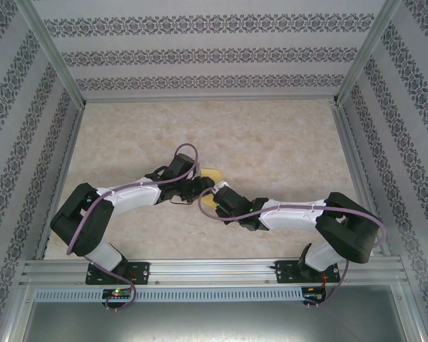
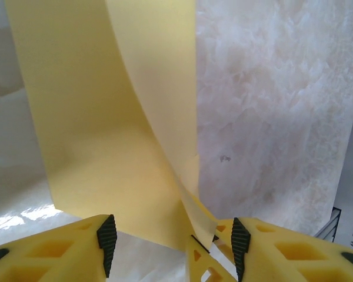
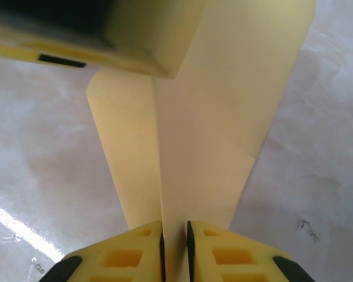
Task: Fold a paper plane with a square sheet of paper (fold left side to right side)
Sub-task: Fourth fold the wing at the center of the table.
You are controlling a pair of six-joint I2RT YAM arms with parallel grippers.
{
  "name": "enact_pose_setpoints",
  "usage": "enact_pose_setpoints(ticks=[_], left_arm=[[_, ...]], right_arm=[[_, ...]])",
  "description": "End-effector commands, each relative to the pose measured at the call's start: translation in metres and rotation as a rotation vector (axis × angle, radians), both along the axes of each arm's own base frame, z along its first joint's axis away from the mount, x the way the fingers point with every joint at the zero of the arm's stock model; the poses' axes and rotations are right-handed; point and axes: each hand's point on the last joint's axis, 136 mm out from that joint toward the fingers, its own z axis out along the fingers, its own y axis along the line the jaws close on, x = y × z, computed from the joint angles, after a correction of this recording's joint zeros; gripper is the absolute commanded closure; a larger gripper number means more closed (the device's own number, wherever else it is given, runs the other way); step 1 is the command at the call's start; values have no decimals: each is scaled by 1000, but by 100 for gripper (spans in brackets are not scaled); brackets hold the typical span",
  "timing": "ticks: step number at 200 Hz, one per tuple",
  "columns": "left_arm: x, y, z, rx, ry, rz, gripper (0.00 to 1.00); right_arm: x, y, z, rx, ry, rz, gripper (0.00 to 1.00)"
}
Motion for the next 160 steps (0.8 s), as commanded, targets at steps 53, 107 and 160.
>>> enact_pose_setpoints(ticks=[53,107,160], left_arm=[[16,21,27,-57,-61,47,34],[25,46,33,-49,-83,93,33],[8,54,32,-53,-81,72,33]], right_arm=[[-18,-13,-25,-78,61,34,83],[-19,-10,-21,-45,58,37,85],[-21,-1,-20,26,100,57,88]])
